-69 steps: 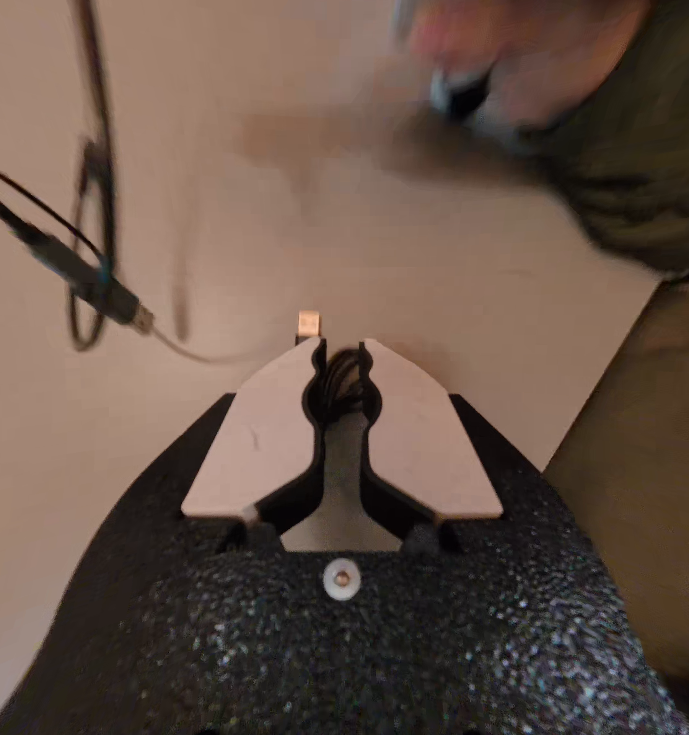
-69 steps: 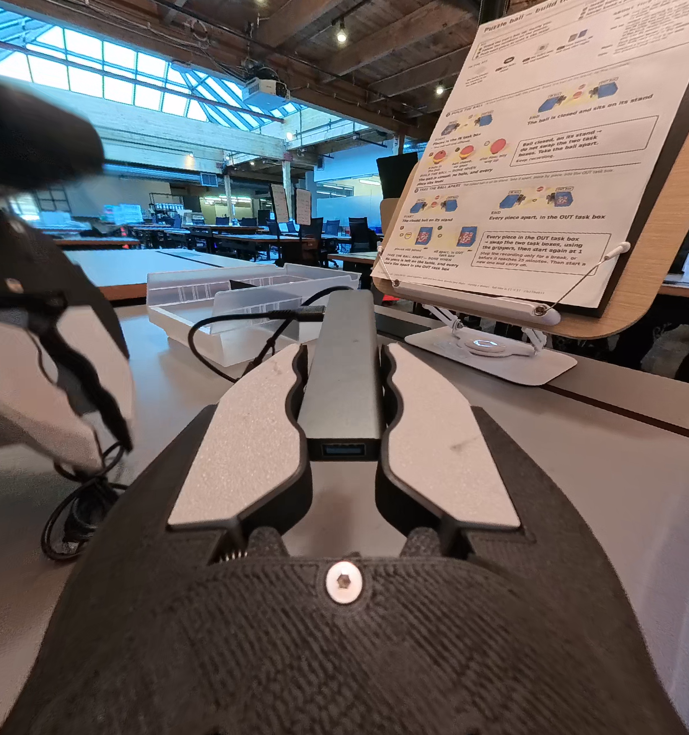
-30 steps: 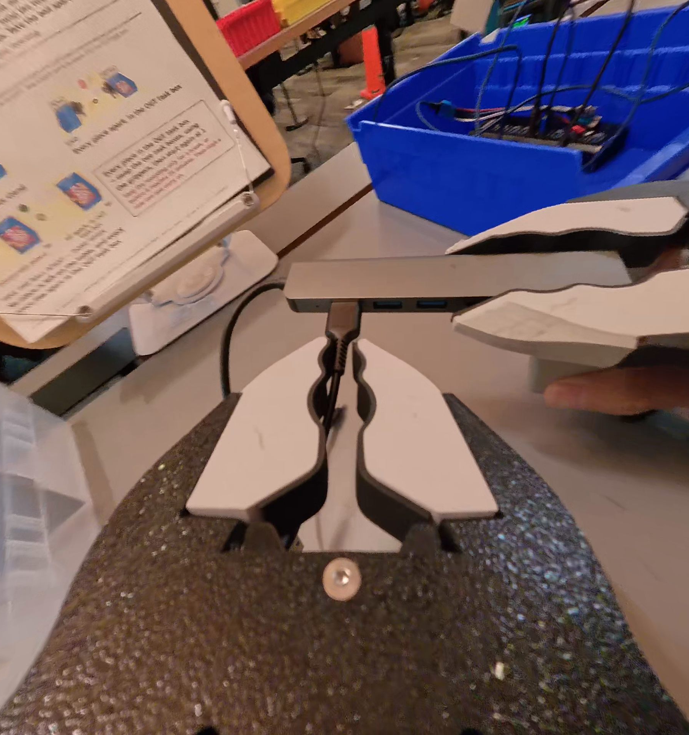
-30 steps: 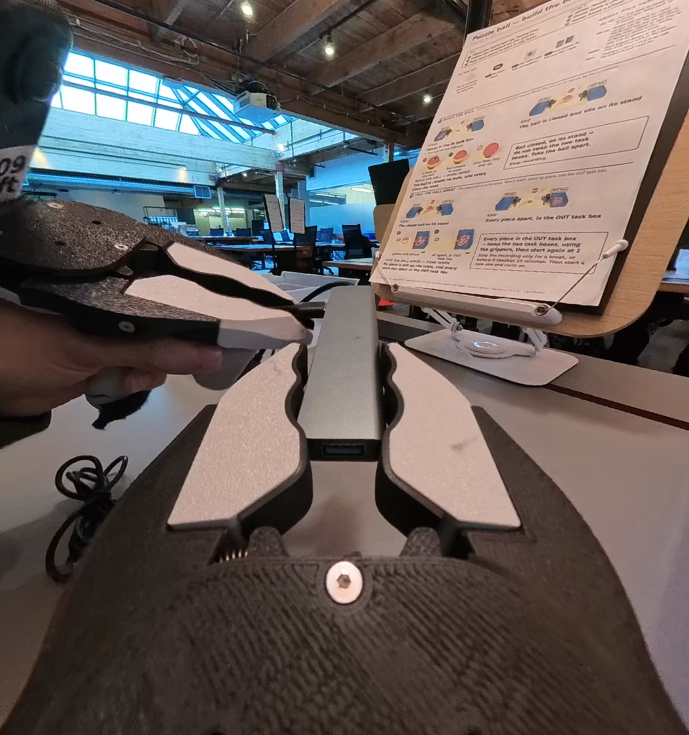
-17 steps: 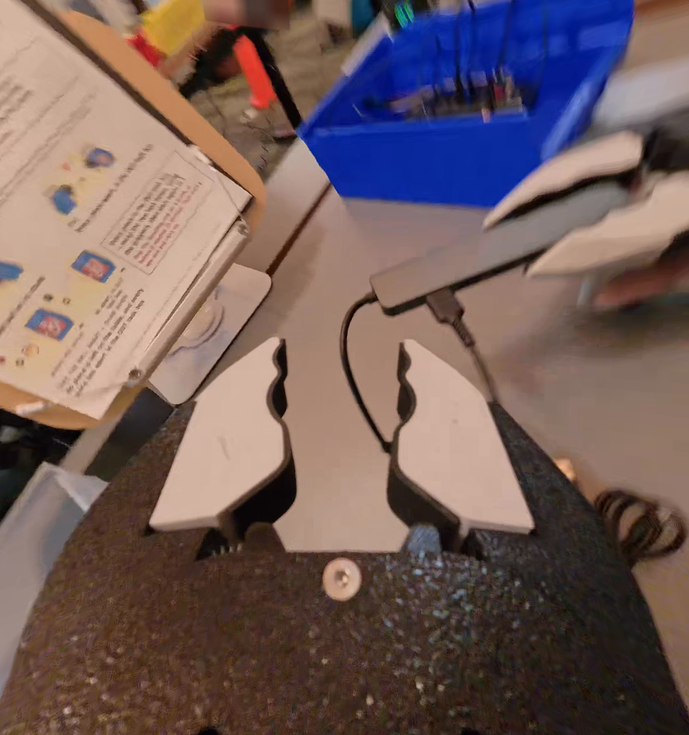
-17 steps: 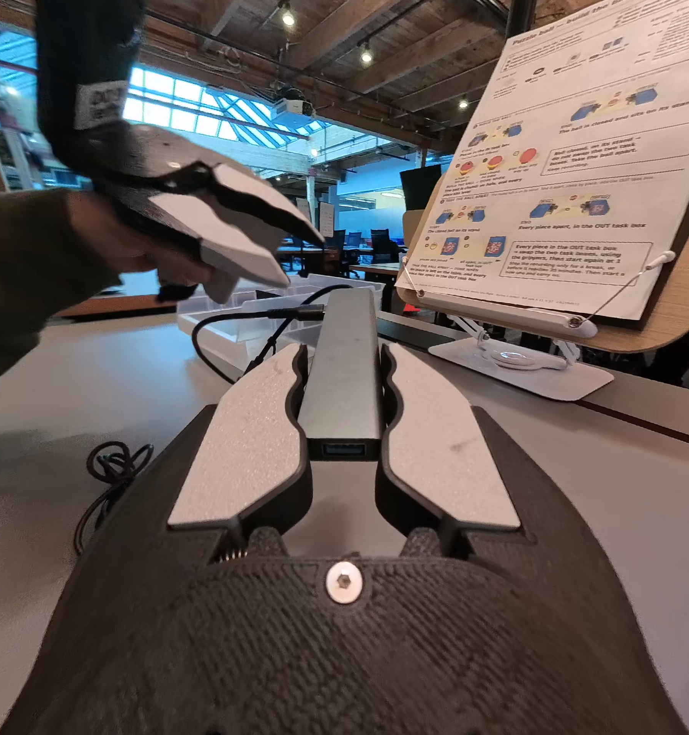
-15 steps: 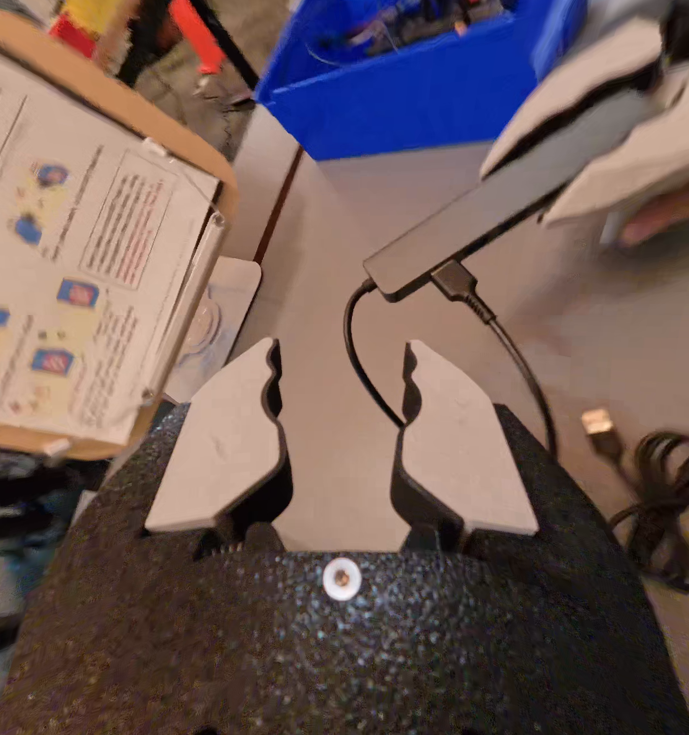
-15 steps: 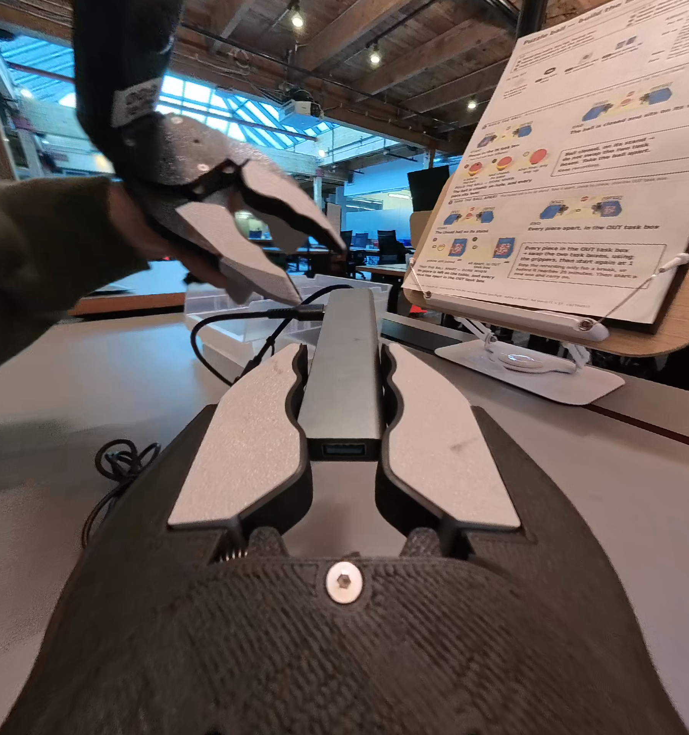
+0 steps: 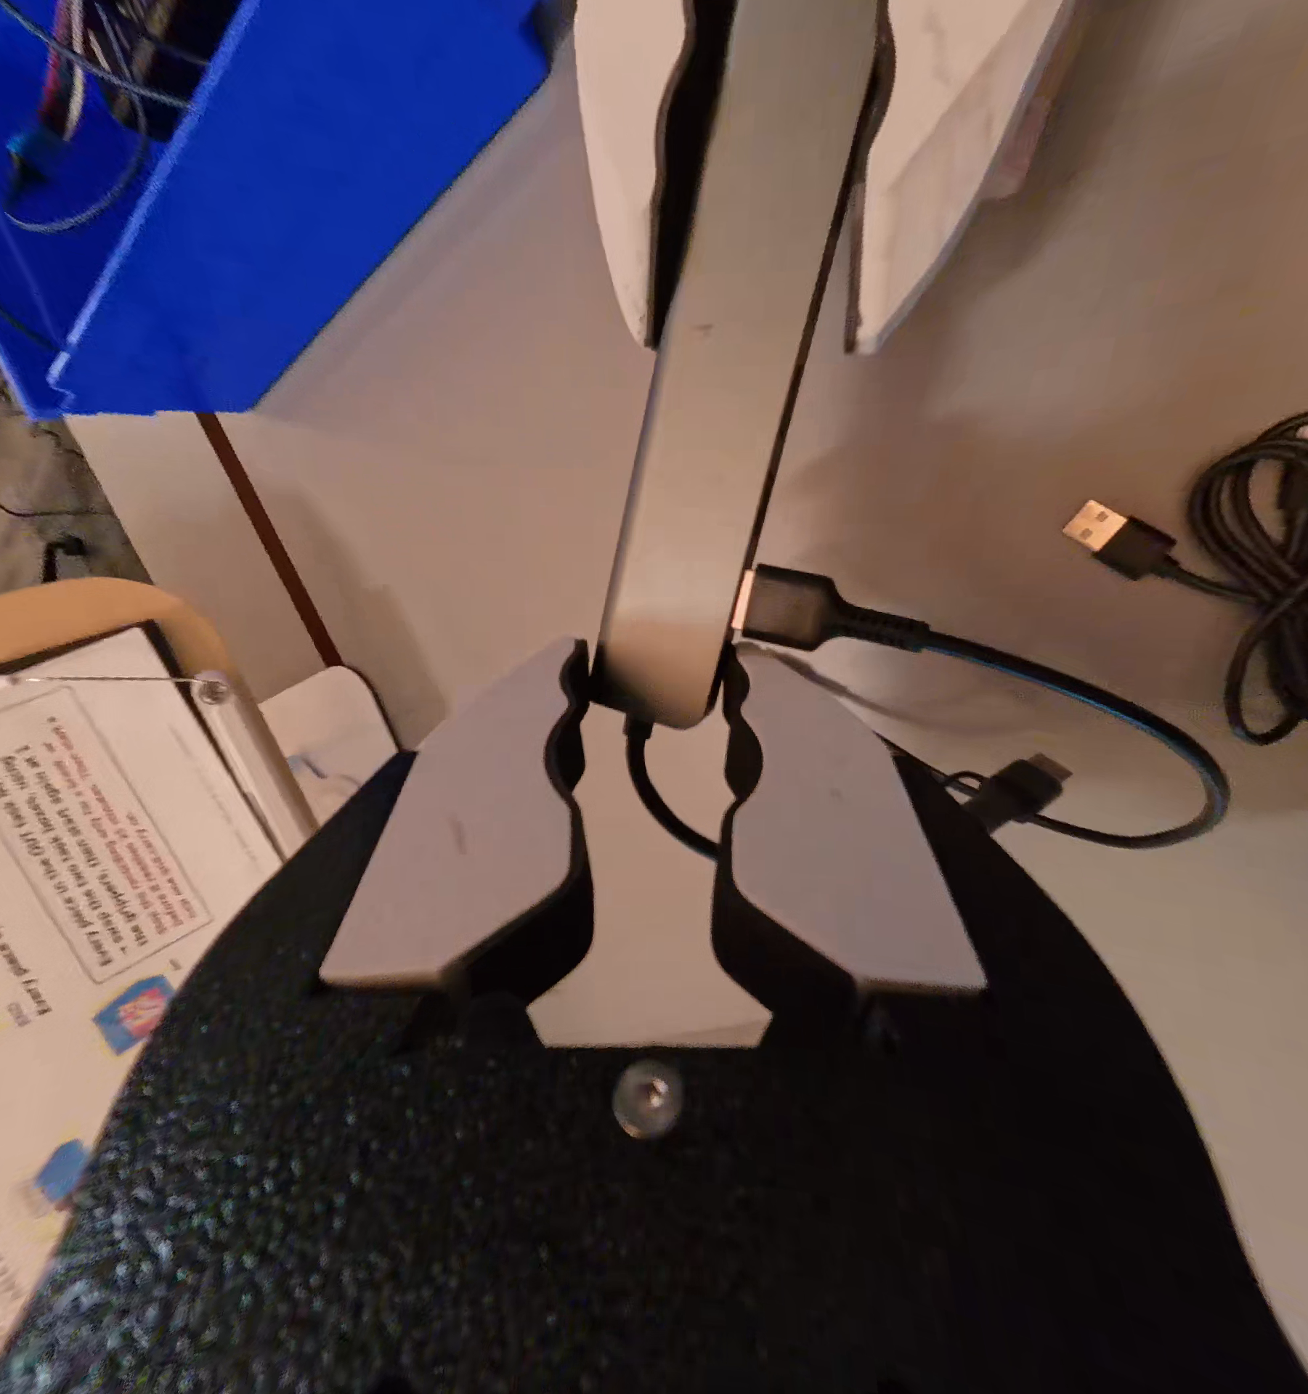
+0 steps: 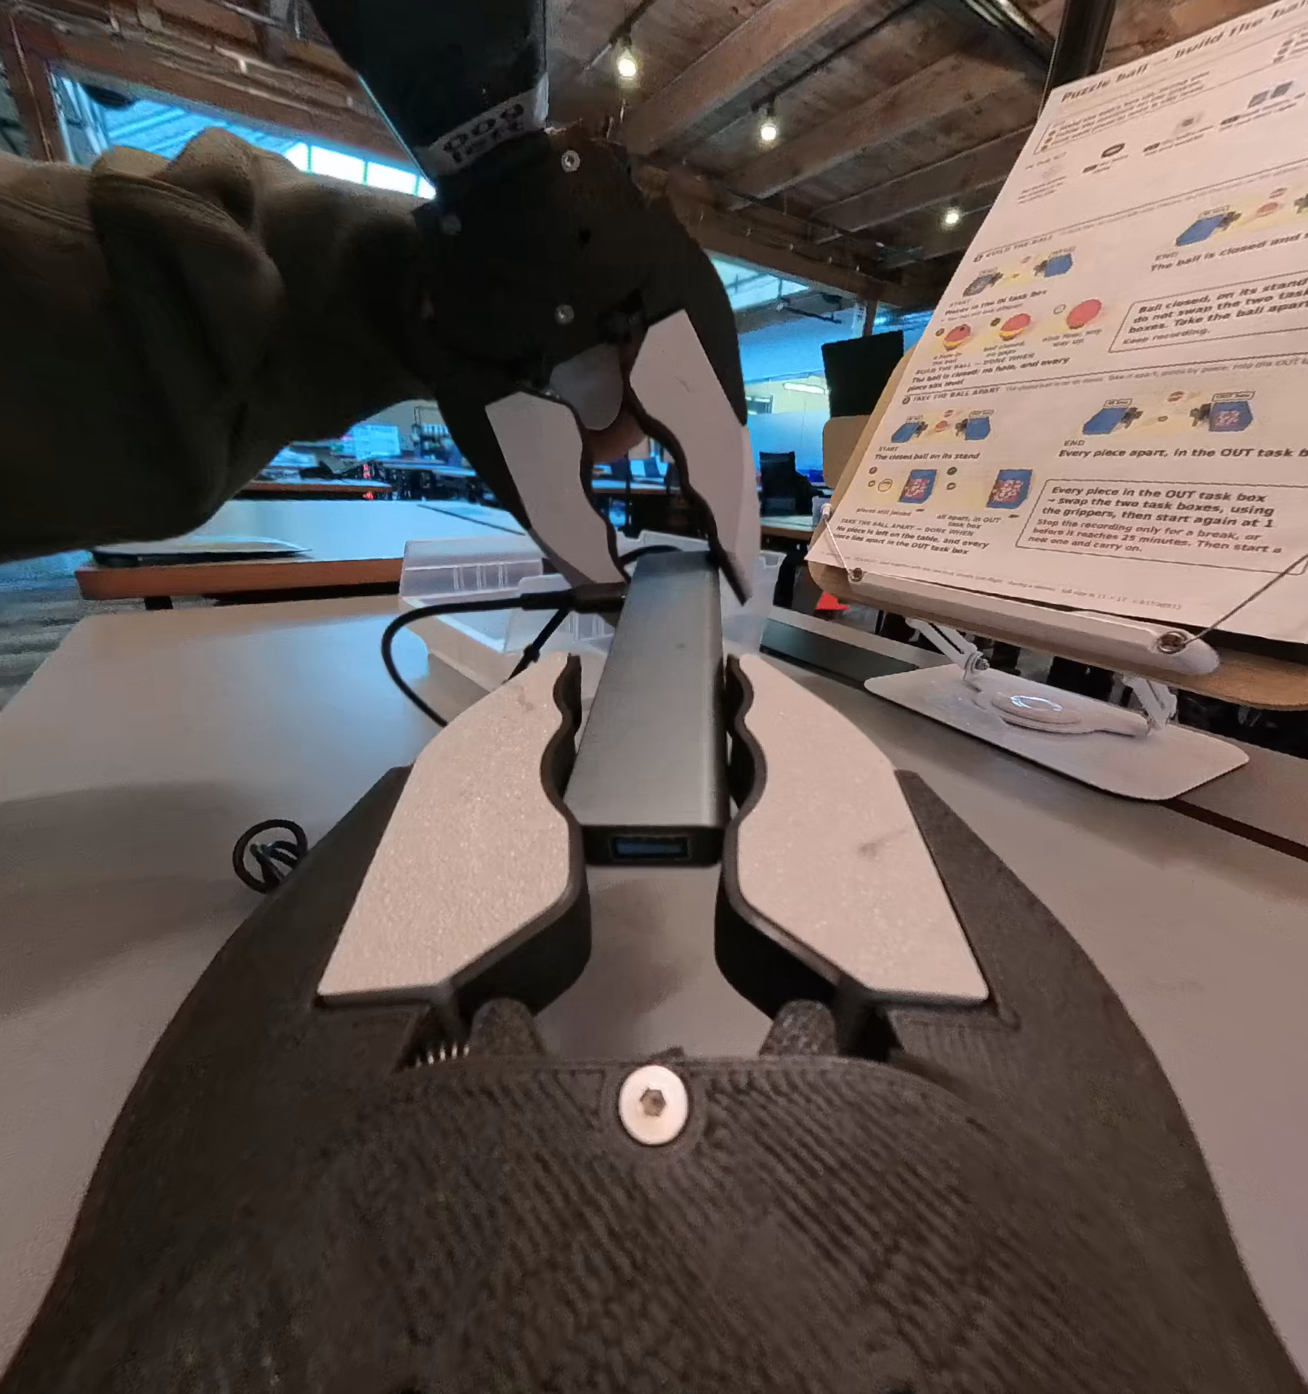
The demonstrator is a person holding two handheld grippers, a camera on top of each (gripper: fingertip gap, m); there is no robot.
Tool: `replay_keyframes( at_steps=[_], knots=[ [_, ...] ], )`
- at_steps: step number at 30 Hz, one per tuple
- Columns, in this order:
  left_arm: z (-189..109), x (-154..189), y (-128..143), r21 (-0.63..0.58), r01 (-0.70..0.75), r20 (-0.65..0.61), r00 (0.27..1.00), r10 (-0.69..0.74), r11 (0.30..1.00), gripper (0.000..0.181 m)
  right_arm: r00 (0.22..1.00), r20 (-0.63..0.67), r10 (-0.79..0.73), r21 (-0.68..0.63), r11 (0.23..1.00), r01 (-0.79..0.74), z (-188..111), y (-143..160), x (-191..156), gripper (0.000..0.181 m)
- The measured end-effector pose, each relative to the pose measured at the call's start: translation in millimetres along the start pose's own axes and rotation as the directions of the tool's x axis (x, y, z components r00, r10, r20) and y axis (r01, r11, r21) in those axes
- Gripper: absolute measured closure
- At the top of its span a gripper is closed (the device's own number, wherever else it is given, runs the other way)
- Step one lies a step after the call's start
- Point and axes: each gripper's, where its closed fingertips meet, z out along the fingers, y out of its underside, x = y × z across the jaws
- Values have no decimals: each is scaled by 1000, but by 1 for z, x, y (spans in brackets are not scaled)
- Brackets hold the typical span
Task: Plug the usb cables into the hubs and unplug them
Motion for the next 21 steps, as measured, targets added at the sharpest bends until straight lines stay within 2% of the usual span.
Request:
replay_keyframes(
  at_steps=[4,7,11,14,21],
  knots=[
    [-11,-7,17,-52,-17,-18,1000,16,998,149,1000,-24,5,-61,998,-6,-5,6,9,136],
    [-16,-10,22,-35,18,-27,999,-19,999,149,1000,-28,-2,-71,997,0,-7,6,10,134],
    [-18,-12,23,-14,29,-20,999,-29,999,149,999,-20,29,-42,999,-30,-7,3,7,144],
    [-16,-11,21,-4,25,-13,1000,-25,1000,149,998,-15,65,-14,998,-65,-6,0,5,142],
    [-7,-5,19,-22,1,-35,999,-2,1000,149,998,-32,45,-44,998,-46,-4,4,4,150]
  ],
)
